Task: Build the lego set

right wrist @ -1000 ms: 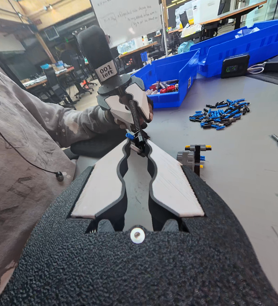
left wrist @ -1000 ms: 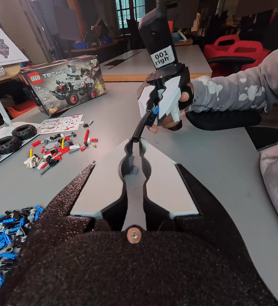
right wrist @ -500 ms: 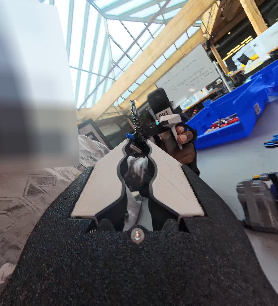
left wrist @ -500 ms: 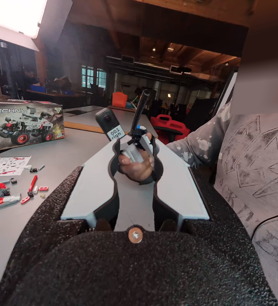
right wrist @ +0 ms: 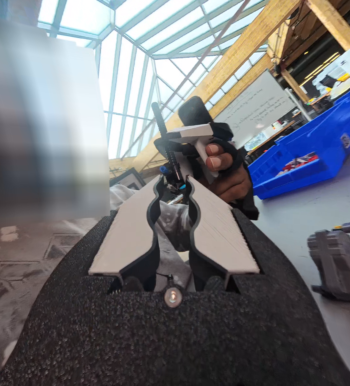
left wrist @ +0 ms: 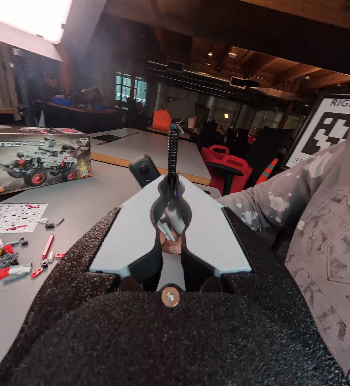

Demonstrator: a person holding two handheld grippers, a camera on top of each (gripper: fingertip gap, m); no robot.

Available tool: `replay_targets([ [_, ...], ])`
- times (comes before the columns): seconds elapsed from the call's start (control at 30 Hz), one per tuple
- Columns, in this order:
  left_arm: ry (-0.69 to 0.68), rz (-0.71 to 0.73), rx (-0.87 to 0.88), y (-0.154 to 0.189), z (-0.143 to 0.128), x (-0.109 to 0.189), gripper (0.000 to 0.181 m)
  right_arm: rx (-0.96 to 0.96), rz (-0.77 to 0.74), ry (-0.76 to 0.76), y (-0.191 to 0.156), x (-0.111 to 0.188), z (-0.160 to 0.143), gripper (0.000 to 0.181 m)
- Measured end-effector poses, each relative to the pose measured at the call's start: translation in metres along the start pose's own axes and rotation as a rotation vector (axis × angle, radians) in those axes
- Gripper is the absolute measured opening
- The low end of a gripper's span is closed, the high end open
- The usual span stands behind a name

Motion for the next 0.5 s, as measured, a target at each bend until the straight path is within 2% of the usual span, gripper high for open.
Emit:
replay_targets([
  [0.13,0.034,0.207,0.074,-0.036,-0.003,0.012,0.006,0.334,-0.346,-0.140,0.035,0.016,0.001,0.038],
  [0.3,0.116,0.360,0.247,-0.071,-0.009,0.027,0.006,0.879,-0.693,-0.423,0.059,0.020,-0.007,0.046],
  [0.37,0.172,0.373,0.335,-0.080,-0.010,0.031,0.006,0.974,-0.764,-0.455,0.062,0.016,-0.008,0.043],
  [0.5,0.269,0.337,0.535,-0.089,-0.014,0.034,0.006,1.033,-0.847,-0.449,0.068,0.013,-0.007,0.032],
])
Point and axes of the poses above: each gripper's, where its closed fingertips meet, x back along the fingers, z out of its top, y = z × x across the jaws, the point moved 2 cm from there along x, back along the fingers, and after that the axes turned 11 degrees about x, right-handed, at the moved point
